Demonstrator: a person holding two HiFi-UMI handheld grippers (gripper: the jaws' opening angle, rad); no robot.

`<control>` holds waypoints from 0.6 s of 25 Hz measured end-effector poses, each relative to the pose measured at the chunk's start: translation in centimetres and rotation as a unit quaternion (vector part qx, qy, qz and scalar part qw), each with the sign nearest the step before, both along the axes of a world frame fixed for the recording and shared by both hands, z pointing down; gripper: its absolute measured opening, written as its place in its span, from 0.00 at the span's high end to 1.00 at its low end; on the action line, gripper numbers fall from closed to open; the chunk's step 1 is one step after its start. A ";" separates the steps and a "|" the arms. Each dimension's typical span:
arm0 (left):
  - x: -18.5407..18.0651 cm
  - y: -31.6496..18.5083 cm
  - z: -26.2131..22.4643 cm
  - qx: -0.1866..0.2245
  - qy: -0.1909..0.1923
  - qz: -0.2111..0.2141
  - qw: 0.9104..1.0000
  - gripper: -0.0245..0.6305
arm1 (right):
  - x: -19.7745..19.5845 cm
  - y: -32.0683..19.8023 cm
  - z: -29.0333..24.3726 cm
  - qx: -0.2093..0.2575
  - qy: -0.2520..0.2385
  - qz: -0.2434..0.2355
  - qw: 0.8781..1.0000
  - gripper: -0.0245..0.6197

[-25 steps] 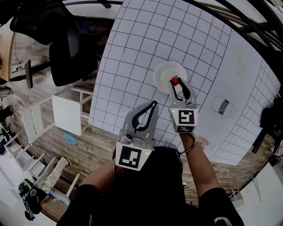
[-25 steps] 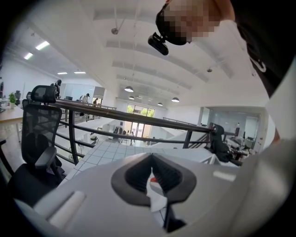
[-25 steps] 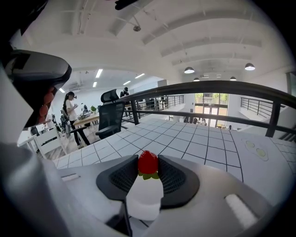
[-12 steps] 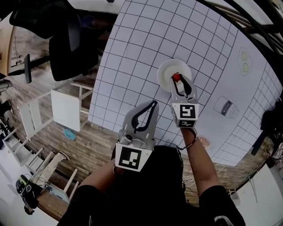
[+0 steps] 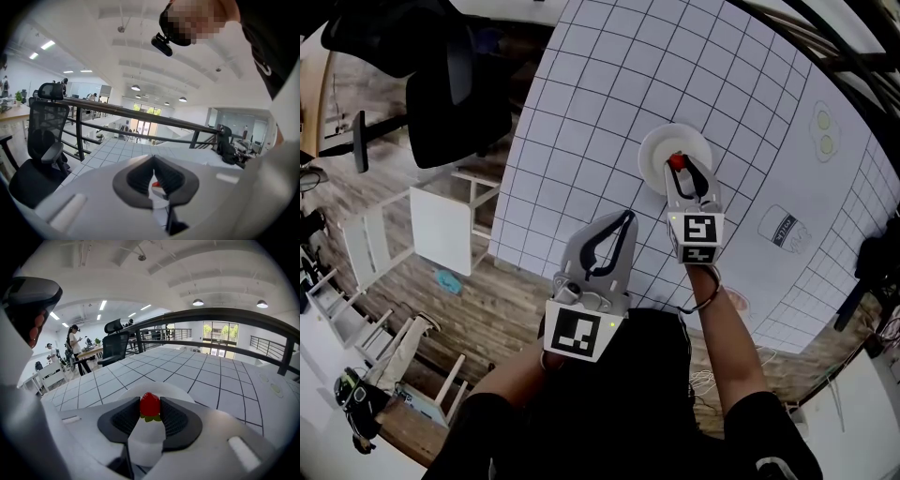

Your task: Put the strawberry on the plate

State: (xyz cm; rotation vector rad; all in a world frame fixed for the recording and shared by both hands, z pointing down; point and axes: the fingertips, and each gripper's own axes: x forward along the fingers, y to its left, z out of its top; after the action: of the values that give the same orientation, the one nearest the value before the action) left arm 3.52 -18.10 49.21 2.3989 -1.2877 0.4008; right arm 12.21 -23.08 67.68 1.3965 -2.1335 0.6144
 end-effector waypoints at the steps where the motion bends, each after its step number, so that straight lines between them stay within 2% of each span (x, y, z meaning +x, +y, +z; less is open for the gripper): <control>1: 0.0 0.0 0.0 -0.001 0.002 -0.001 1.000 0.95 | 0.0 0.0 0.1 -0.002 0.001 0.000 1.000 0.76; 7: -0.3 -0.1 0.1 -0.005 0.003 -0.008 1.000 0.95 | 0.0 0.0 0.4 -0.013 0.003 0.001 1.000 0.76; 15: -0.5 0.0 -0.1 -0.003 0.014 -0.013 1.000 0.95 | -0.1 0.0 1.4 -0.043 0.029 -0.015 0.999 0.76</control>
State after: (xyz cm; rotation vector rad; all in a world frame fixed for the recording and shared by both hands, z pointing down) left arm 3.05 -18.10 49.11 2.3711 -1.3023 0.3633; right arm 12.09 -23.11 69.08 1.3183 -2.0549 0.6379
